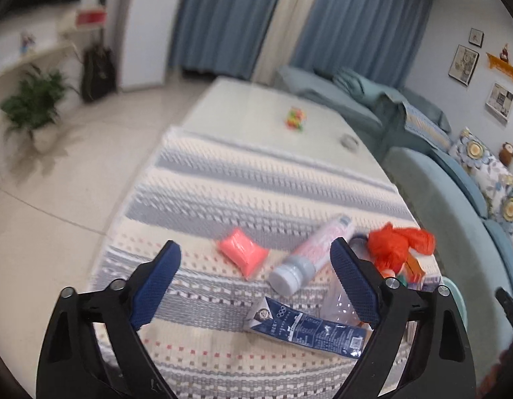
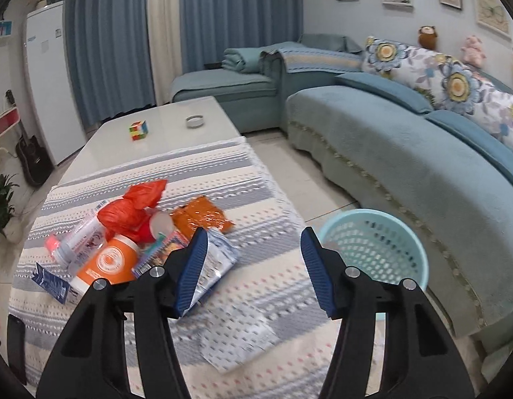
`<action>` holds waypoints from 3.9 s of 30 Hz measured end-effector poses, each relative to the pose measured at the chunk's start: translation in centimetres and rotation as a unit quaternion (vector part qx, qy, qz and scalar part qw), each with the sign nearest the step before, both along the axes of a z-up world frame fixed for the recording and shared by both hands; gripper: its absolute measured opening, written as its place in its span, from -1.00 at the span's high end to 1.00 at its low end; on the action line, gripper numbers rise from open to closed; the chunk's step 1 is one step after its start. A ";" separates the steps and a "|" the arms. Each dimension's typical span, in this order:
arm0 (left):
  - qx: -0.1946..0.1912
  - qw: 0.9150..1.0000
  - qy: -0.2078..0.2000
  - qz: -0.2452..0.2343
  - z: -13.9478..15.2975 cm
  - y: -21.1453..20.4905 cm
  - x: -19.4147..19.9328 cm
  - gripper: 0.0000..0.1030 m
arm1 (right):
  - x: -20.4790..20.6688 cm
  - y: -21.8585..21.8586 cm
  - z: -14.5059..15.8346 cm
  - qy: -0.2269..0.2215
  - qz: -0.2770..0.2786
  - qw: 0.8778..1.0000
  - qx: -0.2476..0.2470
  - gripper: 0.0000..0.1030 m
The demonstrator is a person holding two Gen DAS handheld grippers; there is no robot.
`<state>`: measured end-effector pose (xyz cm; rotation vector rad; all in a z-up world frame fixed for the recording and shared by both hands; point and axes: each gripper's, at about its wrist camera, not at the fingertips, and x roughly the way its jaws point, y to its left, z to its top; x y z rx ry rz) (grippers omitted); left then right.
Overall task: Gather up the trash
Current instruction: 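Grasp the pink soap bar with left tool while right tool grasps the milk carton, then carry both items over the blue basket and open both tools to drop them, then return both tools to the trash pile on the table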
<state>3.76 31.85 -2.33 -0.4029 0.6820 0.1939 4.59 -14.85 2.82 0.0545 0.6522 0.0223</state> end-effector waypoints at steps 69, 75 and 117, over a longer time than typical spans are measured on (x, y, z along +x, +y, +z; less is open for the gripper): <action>0.040 0.910 -0.003 -0.414 1.1 -48.5 15.4 0.23 | 7.0 -23.8 -8.5 0.075 -0.162 0.982 0.064 -0.06; 0.084 0.886 0.061 -0.452 -5.8 -54.4 16.6 0.23 | 7.7 -27.0 -15.6 0.144 -0.183 0.969 0.086 -0.07; 0.039 0.973 -0.026 -0.224 4.5 -27.4 3.9 -0.13 | 1.4 -5.8 -2.2 0.035 0.077 0.991 0.100 -0.11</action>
